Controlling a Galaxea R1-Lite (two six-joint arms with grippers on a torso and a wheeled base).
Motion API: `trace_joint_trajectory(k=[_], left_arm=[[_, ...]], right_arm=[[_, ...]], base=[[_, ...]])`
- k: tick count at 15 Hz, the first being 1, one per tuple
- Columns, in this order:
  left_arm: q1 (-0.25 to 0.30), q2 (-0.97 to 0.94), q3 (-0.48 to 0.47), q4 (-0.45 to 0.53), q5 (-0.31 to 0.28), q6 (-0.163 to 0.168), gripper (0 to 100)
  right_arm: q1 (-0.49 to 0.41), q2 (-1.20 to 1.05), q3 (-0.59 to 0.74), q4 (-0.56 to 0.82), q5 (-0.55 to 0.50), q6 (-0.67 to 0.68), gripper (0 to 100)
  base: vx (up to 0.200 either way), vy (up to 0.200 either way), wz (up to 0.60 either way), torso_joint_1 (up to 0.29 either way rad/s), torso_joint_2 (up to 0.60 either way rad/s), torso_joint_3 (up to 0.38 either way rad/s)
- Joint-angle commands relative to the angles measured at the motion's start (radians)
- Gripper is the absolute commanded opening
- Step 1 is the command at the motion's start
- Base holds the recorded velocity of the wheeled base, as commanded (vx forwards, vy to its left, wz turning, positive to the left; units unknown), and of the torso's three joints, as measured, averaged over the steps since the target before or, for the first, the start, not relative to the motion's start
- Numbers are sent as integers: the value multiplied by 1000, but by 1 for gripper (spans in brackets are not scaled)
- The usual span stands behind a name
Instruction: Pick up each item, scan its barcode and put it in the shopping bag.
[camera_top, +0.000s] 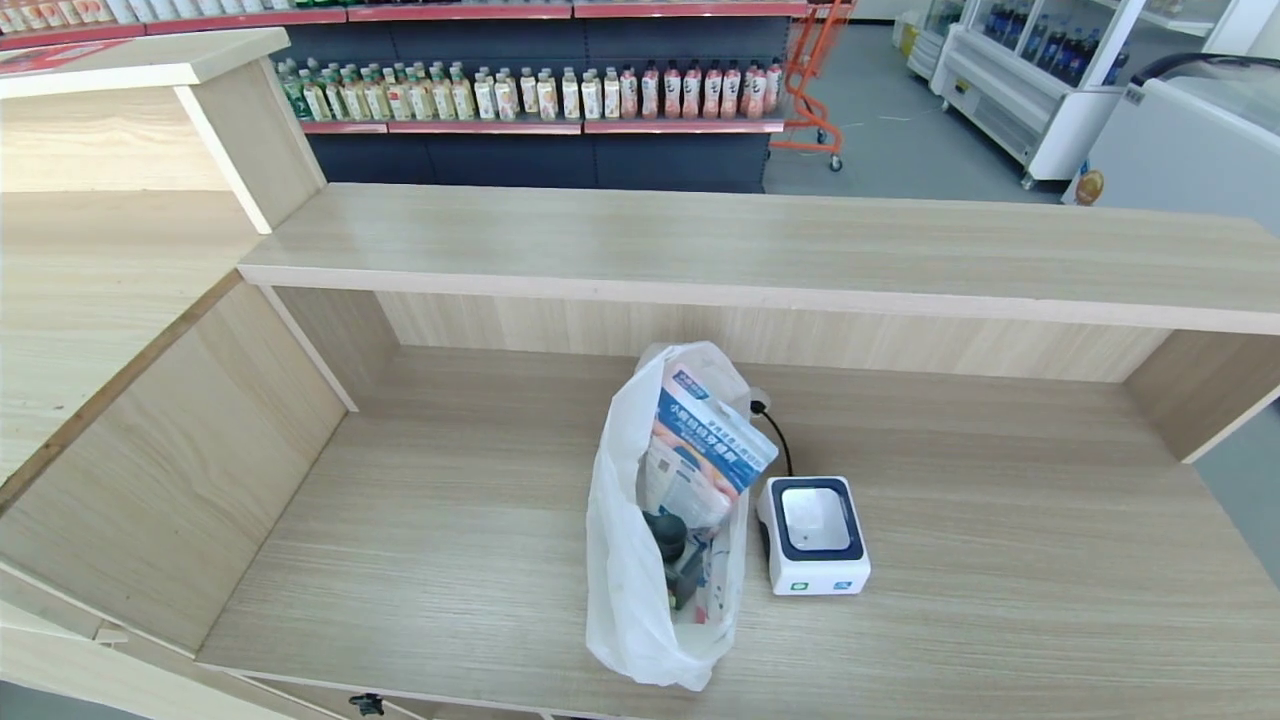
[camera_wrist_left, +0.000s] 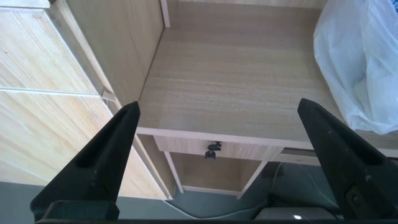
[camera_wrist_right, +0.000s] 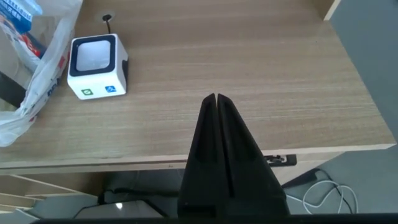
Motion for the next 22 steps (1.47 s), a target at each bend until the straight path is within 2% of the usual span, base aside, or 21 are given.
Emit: trace_joint_trajectory(k=[1,2,22], left_arm=[[0,0,0,0,0,1,100],[-1,0,0,0,0,-2,100],[-1,0,0,0,0,-5,100]], right_arm=[[0,3,0,0,0,0,0],[0,3,-1,0,0,-1,0],[0,3,0,0,0,0,0]], base=[[0,-200,0,22,2,-2],[0,-200,0,7,-2,2],[10,0,0,0,0,0]])
